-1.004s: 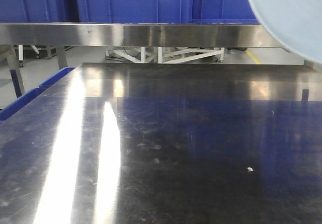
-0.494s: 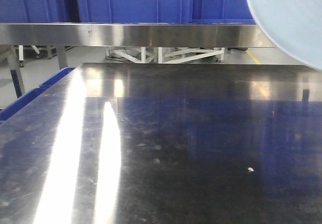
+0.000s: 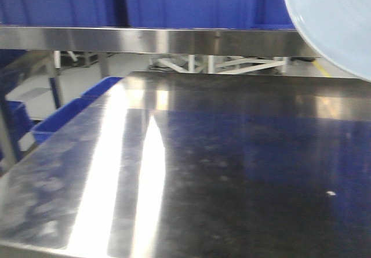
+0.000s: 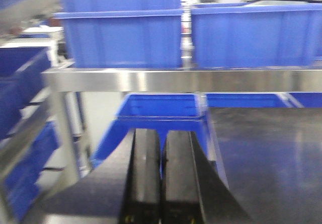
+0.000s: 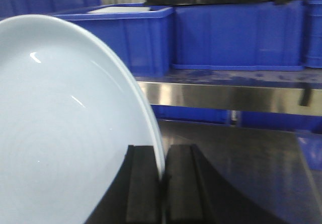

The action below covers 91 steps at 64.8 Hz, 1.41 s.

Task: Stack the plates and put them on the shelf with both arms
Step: 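Drive the base to the shelf rack while holding the plates in the right gripper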

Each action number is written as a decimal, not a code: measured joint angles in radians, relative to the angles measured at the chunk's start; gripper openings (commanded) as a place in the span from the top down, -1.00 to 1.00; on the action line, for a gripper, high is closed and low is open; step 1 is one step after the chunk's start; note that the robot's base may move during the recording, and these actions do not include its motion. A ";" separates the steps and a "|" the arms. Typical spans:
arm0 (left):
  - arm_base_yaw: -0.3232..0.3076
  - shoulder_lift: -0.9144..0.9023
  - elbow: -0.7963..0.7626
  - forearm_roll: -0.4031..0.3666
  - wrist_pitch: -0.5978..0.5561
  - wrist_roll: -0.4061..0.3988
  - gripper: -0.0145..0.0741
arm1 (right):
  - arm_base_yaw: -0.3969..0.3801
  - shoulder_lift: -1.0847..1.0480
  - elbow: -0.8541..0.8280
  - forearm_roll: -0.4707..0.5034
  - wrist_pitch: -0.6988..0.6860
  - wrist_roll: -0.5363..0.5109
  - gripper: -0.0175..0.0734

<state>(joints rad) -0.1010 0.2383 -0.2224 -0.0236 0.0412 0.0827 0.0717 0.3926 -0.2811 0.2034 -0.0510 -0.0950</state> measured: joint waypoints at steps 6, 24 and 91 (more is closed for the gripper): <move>0.000 0.000 0.000 0.000 0.000 0.000 0.49 | 0.000 0.000 0.000 0.000 0.000 0.000 0.49; 0.000 0.000 0.000 0.000 0.000 0.000 0.49 | 0.000 0.000 0.000 0.000 0.000 0.000 0.49; 0.004 0.000 0.001 0.000 0.000 0.000 0.49 | 0.000 -0.002 0.000 0.000 0.005 -0.002 0.49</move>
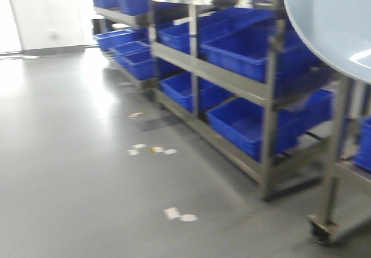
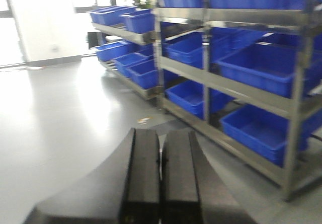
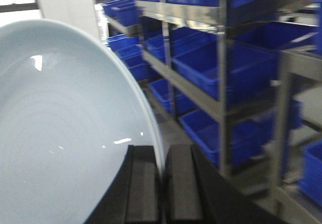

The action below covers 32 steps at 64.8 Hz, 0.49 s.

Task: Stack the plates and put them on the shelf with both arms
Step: 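Drive the base to the shelf rack while holding the plates in the right gripper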

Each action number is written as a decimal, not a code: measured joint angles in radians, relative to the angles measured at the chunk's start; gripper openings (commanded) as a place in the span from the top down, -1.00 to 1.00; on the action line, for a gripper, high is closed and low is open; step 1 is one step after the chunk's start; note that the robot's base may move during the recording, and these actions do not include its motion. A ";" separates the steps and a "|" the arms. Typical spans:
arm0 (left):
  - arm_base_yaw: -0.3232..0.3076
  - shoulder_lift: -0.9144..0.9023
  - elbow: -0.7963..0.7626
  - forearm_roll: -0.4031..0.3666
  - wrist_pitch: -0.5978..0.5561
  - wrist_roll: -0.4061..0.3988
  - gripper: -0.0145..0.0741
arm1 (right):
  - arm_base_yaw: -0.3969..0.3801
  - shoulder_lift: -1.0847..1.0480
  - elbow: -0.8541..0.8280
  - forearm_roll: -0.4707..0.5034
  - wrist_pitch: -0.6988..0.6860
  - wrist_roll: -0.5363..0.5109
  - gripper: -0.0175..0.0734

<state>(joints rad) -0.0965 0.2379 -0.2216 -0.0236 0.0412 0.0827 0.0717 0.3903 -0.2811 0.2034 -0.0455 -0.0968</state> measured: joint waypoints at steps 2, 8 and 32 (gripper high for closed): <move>0.000 0.000 0.000 0.000 0.000 0.000 0.49 | 0.000 0.000 0.000 0.000 0.000 0.000 0.49; 0.000 0.000 0.000 0.000 0.000 0.000 0.49 | 0.000 0.000 0.000 0.000 0.002 0.000 0.49; 0.002 -0.002 0.000 0.000 0.000 0.000 0.49 | 0.000 0.000 0.000 0.000 0.002 0.000 0.49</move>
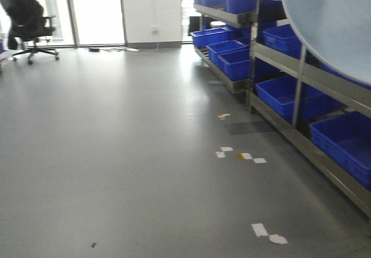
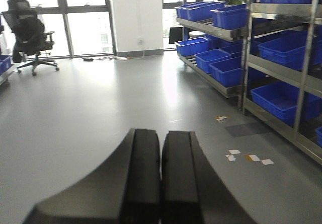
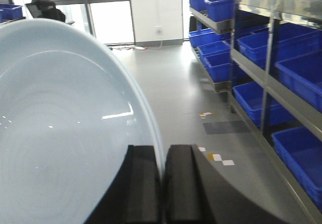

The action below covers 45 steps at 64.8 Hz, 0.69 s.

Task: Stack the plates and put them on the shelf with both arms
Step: 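Drive the base to the shelf rack while holding the plates in the right gripper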

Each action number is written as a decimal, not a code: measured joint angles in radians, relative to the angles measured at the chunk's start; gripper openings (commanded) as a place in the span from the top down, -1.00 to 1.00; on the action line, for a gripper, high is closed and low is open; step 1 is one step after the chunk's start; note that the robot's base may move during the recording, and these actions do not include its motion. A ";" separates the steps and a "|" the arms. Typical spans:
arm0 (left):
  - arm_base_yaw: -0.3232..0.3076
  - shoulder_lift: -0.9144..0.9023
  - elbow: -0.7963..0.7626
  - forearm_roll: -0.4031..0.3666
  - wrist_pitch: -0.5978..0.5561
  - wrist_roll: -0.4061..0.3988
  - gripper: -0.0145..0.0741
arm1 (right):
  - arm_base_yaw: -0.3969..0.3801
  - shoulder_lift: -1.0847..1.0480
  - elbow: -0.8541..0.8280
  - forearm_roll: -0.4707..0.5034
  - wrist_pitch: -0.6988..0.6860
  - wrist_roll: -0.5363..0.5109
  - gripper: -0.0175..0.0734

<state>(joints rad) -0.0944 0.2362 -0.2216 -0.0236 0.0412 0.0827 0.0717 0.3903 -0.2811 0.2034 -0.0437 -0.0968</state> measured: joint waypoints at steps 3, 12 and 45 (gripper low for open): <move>0.000 0.000 0.000 0.000 0.000 0.000 0.49 | 0.000 0.000 0.000 0.000 0.000 0.000 0.49; 0.000 0.000 0.000 0.000 0.000 0.000 0.49 | 0.000 0.000 0.000 0.000 0.000 0.000 0.49; 0.000 0.000 0.000 0.000 0.000 0.000 0.49 | 0.000 0.000 0.000 0.000 0.000 0.000 0.49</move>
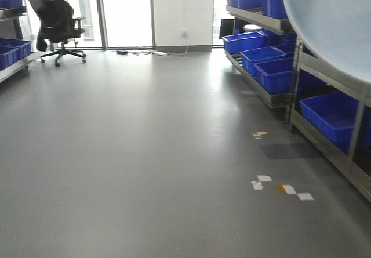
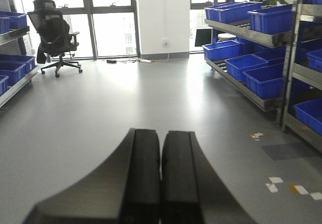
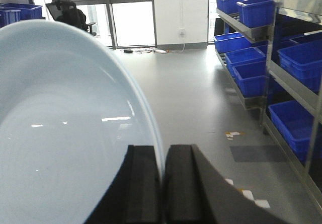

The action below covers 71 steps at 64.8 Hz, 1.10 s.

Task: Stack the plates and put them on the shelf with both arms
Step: 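Drive the base to the shelf rack while holding the plates in the right gripper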

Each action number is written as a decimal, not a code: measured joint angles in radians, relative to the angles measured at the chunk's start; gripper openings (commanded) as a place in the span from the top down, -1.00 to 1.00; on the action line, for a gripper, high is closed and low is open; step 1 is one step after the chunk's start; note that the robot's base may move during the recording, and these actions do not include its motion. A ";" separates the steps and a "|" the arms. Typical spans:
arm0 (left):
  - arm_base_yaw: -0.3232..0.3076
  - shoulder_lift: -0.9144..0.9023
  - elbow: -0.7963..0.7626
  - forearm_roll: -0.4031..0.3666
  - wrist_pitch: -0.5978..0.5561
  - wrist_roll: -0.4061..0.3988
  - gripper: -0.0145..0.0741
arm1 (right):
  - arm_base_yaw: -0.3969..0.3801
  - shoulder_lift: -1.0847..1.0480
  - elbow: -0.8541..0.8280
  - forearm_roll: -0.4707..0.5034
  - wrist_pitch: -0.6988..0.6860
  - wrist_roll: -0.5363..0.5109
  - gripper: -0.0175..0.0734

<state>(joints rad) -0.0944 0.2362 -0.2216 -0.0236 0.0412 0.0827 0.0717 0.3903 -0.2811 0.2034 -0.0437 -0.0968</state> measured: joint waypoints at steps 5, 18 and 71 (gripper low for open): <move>0.000 0.000 0.000 0.000 0.000 0.000 0.49 | 0.000 0.000 0.000 0.000 0.000 0.000 0.49; 0.000 0.000 0.000 0.000 0.000 0.000 0.49 | 0.000 0.000 0.000 0.000 0.000 0.000 0.49; 0.000 0.000 0.000 0.000 0.000 0.000 0.49 | 0.000 0.000 0.000 0.000 0.000 0.000 0.49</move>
<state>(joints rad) -0.0944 0.2362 -0.2216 -0.0236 0.0412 0.0827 0.0717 0.3903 -0.2811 0.2034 -0.0437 -0.0968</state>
